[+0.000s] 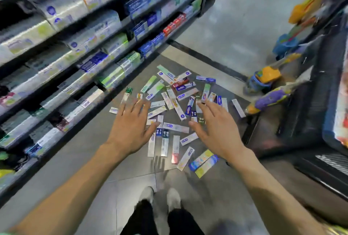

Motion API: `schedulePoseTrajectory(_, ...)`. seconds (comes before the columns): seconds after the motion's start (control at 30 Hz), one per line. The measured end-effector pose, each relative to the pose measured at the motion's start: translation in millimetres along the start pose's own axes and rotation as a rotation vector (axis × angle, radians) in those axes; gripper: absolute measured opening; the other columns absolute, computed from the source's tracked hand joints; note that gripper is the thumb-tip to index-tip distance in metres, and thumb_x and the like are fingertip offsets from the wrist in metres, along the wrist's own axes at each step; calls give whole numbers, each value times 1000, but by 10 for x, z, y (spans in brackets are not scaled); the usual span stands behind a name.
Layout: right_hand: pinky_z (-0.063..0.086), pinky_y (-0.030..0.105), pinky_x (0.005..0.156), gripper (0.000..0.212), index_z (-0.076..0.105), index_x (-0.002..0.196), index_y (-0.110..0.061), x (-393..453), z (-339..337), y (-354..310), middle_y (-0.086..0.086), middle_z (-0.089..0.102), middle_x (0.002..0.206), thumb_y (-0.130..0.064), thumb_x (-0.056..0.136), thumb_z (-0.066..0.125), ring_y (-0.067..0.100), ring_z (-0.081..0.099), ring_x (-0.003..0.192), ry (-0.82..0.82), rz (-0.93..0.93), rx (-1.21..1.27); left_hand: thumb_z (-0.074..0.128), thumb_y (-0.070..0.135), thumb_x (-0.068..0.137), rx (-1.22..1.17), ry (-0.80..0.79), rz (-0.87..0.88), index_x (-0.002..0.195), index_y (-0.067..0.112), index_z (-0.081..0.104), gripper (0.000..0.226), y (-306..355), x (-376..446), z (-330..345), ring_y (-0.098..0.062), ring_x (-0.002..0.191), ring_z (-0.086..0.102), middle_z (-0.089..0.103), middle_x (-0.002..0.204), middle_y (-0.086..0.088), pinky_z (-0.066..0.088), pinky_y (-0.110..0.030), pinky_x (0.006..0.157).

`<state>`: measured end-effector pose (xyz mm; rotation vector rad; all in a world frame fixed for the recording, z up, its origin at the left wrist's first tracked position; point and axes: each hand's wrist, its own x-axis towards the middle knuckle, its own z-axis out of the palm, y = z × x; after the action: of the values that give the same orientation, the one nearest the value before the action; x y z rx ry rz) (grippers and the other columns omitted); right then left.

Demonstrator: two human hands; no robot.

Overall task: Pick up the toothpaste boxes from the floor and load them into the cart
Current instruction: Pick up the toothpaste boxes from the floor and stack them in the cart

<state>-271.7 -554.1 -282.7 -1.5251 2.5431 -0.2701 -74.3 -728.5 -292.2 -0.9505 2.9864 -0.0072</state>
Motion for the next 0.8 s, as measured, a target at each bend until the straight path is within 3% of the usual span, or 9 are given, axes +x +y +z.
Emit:
schedulePoseTrajectory(0.17,33,47,117,80,44,148,-13,347,1127,161,12,44,154,-65,91,23,33,40,141,-43,38,-6,33,59,97,-62,0,1,143,5,50,73,-206,283,1296,-38,132,51,57,141,-18,38,-56,112)
schedulePoseTrajectory(0.43,38,41,111,77,46,145,-12,849,4482,409,13,47,150,-66,90,37,32,45,138,-81,41,-28,22,67,93,-82,-91,-57,146,7,45,83,-658,418,4758,-37,128,53,52,146,-17,39,-50,108)
schedulePoseTrajectory(0.53,35,42,114,86,44,148,-13,1004,5629,608,15,43,155,-71,87,27,32,43,140,-57,19,-45,26,65,92,-23,-94,-12,146,8,45,81,-877,440,5911,-37,129,51,52,145,-17,36,-51,110)
schedulePoseTrajectory(0.67,41,45,108,80,43,147,-13,1275,6709,790,14,47,151,-69,90,35,33,45,136,-45,-14,-59,24,66,93,11,-122,2,149,8,42,82,-1187,448,6992,-37,134,48,50,147,-19,35,-54,113)
schedulePoseTrajectory(0.8,50,44,93,71,47,142,-11,1415,7347,817,11,54,141,-62,93,50,34,53,127,-56,-44,-112,22,66,92,62,-141,-21,150,10,40,83,-1354,432,7565,-36,139,44,46,152,-18,32,-53,116)
